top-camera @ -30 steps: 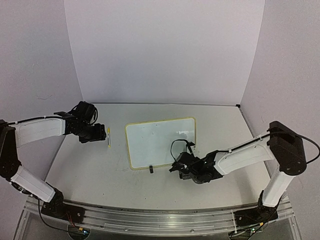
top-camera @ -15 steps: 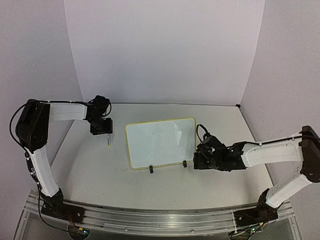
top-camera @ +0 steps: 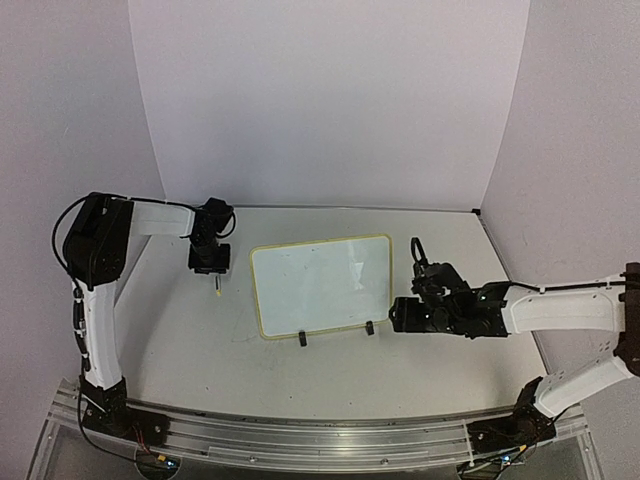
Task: Write a sentence on the whiteboard
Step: Pick up the whiteboard marker from the corner of the board.
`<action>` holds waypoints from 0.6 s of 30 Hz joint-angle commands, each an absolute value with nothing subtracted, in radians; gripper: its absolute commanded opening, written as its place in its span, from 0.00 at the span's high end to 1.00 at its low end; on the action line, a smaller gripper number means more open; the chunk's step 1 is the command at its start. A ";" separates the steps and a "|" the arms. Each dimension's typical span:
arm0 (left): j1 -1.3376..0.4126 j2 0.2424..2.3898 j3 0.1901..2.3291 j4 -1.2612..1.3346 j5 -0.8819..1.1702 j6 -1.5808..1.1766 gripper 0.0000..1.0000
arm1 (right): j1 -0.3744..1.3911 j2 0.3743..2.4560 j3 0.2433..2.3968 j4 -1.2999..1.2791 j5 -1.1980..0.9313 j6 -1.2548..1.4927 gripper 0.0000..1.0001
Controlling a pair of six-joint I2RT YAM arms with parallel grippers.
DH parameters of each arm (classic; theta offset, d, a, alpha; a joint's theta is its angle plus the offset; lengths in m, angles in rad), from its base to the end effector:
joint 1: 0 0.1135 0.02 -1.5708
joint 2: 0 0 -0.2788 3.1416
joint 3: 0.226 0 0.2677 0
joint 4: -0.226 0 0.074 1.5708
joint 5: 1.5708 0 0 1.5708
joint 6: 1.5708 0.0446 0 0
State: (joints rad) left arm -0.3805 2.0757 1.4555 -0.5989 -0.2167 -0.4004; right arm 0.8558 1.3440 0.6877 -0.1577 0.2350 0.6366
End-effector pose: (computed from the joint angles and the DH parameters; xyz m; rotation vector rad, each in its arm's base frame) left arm 0.4144 -0.1554 0.1443 -0.0800 2.7335 0.0901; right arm 0.1922 0.2055 0.1882 -0.1504 2.3960 0.4393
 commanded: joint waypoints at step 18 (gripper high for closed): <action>-0.377 2.125 1.474 -0.619 -0.266 -0.466 0.98 | 0.854 1.212 0.656 -0.123 0.200 0.612 0.26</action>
State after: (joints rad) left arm -0.3805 2.1418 1.5174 -0.6174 -0.2478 -0.4233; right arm 0.8558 1.2637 0.6625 -0.1453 0.2138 0.6431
